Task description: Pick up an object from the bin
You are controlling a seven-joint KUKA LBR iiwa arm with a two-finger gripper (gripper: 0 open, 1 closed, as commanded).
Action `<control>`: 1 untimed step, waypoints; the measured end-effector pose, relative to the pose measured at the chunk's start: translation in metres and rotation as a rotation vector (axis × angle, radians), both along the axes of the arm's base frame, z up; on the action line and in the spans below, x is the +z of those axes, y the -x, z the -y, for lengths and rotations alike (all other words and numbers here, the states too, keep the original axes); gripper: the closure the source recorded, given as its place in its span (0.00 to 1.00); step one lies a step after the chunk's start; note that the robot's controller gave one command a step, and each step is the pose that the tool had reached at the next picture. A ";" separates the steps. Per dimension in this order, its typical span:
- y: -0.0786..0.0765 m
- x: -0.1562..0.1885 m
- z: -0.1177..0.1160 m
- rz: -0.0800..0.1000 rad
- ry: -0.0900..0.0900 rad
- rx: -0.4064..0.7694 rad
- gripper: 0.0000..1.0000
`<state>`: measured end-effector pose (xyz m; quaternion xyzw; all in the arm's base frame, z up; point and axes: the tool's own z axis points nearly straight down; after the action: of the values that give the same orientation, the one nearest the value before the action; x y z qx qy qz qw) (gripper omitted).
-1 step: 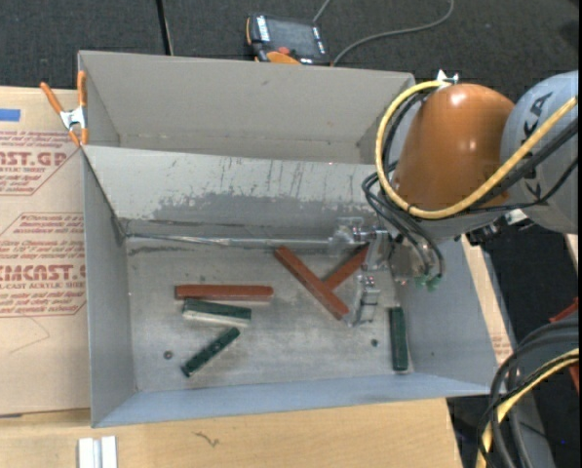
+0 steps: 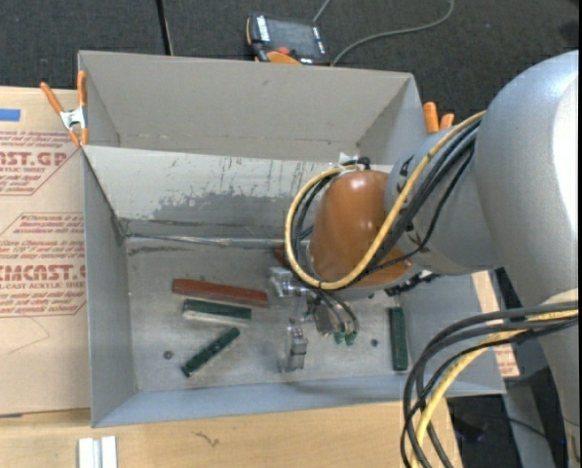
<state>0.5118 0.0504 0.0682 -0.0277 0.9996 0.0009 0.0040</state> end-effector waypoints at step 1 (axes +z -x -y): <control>-0.005 0.017 -0.080 -0.006 0.000 0.188 0.00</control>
Offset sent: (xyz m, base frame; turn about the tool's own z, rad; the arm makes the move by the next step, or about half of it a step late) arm 0.0046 0.0768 0.0166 -0.1847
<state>0.5163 0.1303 0.0848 -0.1216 0.9926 0.0015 0.0012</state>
